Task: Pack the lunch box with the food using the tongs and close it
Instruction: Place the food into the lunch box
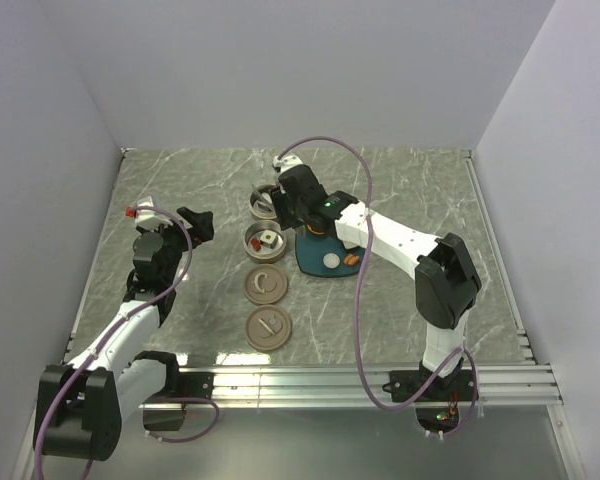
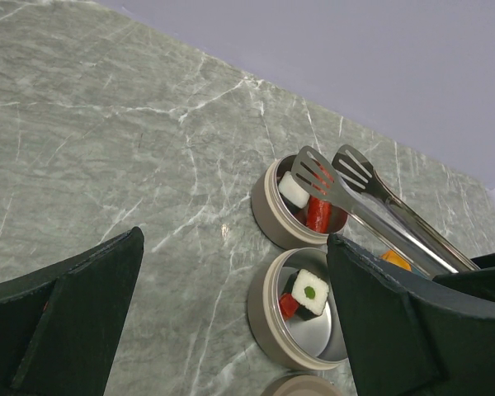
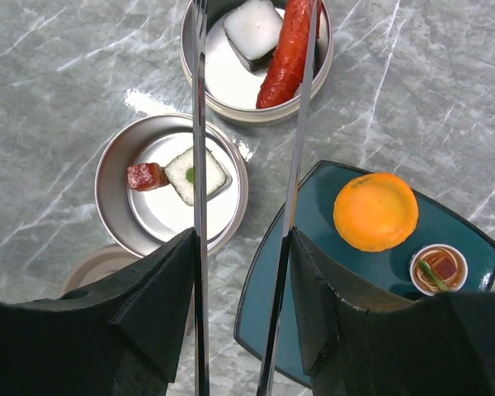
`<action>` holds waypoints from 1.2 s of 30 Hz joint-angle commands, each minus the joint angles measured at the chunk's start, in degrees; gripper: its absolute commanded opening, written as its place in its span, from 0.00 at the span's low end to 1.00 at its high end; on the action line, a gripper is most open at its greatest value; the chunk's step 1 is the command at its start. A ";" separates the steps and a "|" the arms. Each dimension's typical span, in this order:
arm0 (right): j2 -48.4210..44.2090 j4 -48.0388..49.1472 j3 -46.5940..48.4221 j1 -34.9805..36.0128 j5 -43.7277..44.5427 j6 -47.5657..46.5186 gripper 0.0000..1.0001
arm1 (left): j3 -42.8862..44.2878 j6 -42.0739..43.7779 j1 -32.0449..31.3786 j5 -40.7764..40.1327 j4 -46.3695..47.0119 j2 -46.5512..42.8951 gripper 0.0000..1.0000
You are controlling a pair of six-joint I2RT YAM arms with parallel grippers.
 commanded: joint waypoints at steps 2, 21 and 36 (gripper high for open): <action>0.46 1.59 0.44 0.03 0.40 0.94 0.55 | 1.53 0.11 0.24 0.88 2.39 -0.94 1.00; 2.23 1.94 -0.18 0.20 -0.49 2.00 0.55 | 1.53 0.11 0.24 0.80 2.47 -0.77 1.00; -3.23 2.73 -3.08 -1.03 3.56 2.26 0.55 | 1.45 0.11 0.24 0.80 2.47 -0.94 1.00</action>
